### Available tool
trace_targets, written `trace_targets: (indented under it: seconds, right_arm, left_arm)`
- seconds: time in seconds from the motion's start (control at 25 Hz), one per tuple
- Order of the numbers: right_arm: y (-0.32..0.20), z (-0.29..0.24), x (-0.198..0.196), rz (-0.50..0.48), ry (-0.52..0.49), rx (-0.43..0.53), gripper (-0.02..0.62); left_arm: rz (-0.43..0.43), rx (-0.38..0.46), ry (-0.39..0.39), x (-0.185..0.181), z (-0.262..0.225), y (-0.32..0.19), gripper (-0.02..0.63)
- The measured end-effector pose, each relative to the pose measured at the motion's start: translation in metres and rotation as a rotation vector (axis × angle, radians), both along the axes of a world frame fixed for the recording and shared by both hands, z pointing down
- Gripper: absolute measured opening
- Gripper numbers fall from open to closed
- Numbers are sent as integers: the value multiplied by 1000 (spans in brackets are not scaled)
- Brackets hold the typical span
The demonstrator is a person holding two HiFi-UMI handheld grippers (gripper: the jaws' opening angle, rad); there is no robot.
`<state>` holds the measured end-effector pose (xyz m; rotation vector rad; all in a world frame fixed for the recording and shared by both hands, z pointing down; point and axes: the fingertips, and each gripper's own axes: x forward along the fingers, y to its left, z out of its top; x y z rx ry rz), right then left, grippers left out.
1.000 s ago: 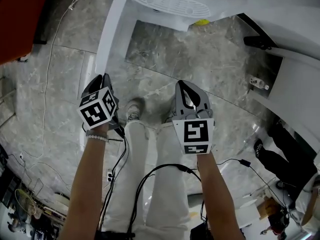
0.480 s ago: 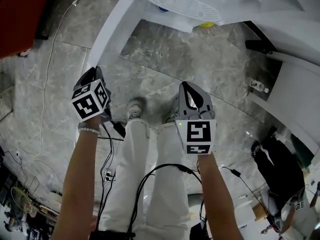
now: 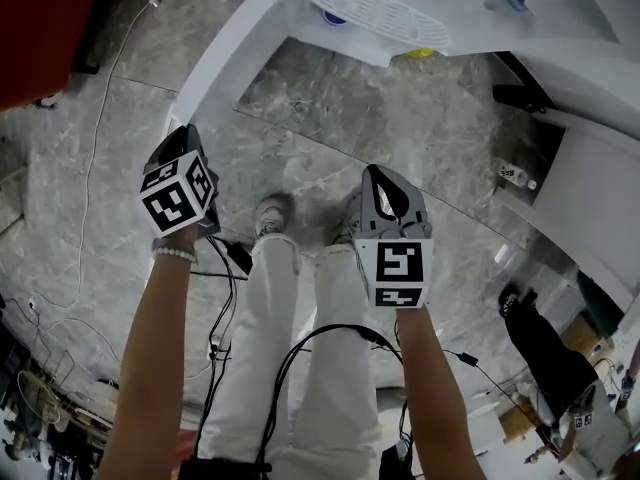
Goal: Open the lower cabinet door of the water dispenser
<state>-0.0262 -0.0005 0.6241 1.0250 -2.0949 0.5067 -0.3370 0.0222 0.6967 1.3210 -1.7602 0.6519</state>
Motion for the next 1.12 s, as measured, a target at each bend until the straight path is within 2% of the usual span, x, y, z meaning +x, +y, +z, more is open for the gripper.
trace_targets:
  seconds: [0.2, 0.28, 0.56, 1.12]
  right_arm:
    - [-4, -4, 0, 10, 0, -1, 3]
    - [-7, -9, 1, 10, 0, 3, 3]
    - [-15, -44, -2, 10, -27, 28, 3]
    - [-14, -158, -6, 12, -112, 75, 3]
  left_arm:
    - [-23, 23, 39, 11, -10, 15, 34]
    - [7, 42, 45, 19, -18, 20, 14]
    - [145, 144, 80, 59, -69, 13, 14]
    - [261, 325, 82, 107, -223, -18, 14]
